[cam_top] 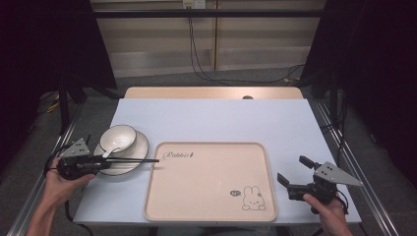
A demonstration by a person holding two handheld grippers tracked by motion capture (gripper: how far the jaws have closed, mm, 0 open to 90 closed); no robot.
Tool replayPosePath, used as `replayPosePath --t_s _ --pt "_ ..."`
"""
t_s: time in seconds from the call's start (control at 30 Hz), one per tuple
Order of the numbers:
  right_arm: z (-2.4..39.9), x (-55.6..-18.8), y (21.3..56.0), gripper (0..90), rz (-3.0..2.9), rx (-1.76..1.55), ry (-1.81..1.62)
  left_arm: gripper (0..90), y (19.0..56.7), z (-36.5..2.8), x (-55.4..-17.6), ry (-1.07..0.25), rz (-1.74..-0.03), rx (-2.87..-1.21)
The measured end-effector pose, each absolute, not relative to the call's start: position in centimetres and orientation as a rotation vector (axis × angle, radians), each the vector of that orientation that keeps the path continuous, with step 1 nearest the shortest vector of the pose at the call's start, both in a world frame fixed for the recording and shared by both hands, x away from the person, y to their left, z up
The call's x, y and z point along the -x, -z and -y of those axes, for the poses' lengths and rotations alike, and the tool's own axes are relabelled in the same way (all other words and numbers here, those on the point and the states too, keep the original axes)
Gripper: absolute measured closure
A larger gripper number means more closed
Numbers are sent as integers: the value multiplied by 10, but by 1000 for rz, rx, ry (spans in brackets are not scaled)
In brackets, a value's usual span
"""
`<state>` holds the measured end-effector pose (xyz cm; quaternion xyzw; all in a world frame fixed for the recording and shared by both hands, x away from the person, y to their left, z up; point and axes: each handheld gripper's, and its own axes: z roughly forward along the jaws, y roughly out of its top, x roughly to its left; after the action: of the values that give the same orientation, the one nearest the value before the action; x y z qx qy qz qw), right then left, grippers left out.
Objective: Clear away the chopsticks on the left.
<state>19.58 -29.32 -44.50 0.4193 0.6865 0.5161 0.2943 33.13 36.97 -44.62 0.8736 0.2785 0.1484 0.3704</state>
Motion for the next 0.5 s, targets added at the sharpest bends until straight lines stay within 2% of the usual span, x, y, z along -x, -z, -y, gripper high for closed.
replayPosePath --t_s 0.23,0.5 --pt "293 -196 445 19 -1832 -1114 -1373 678 447 -363 -333 -343 -682 -2281" --pt "293 -196 445 19 -1834 -1115 -1371 756 446 -361 -333 -297 -673 -2310"
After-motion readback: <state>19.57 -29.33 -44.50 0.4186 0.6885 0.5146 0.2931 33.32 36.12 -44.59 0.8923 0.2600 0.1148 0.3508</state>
